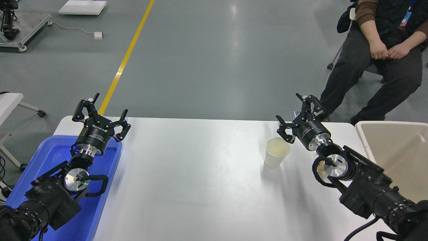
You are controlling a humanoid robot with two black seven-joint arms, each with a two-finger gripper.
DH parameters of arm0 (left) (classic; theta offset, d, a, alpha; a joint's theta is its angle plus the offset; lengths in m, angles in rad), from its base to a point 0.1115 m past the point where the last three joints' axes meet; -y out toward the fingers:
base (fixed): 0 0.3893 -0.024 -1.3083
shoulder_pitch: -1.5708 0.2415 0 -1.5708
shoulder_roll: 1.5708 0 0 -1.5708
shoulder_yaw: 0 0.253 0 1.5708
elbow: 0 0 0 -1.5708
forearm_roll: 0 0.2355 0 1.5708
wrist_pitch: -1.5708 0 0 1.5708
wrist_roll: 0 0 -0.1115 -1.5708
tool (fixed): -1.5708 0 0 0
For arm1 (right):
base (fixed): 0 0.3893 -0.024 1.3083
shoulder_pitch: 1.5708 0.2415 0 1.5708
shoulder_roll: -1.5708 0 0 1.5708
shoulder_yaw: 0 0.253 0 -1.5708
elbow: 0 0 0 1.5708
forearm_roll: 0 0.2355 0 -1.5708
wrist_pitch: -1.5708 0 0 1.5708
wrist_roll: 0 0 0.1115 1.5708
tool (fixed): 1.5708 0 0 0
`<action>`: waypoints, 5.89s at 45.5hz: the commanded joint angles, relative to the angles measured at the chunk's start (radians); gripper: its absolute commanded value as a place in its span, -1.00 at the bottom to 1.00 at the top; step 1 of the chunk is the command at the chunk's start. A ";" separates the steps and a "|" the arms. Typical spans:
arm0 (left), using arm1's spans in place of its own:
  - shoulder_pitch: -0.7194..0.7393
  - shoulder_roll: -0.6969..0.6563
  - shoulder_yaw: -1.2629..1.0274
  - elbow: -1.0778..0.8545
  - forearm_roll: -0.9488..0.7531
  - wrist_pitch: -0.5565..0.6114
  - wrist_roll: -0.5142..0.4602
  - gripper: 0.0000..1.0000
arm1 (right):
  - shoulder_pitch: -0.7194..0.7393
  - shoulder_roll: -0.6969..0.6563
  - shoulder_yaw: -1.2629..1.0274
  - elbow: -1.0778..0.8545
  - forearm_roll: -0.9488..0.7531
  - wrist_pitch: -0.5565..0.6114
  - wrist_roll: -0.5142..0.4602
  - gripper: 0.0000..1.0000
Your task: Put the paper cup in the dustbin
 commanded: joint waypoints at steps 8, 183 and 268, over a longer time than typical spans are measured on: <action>-0.001 0.000 -0.001 0.000 0.000 0.000 0.000 1.00 | 0.000 -0.001 -0.009 0.005 0.000 0.003 0.000 1.00; -0.001 0.002 -0.001 0.000 0.000 0.002 0.000 1.00 | 0.324 -0.139 -1.007 0.092 -1.143 -0.194 0.037 0.67; -0.001 0.002 -0.001 0.000 0.000 0.002 0.000 1.00 | 0.548 -0.345 -1.087 0.328 -1.127 -0.100 0.090 -1.00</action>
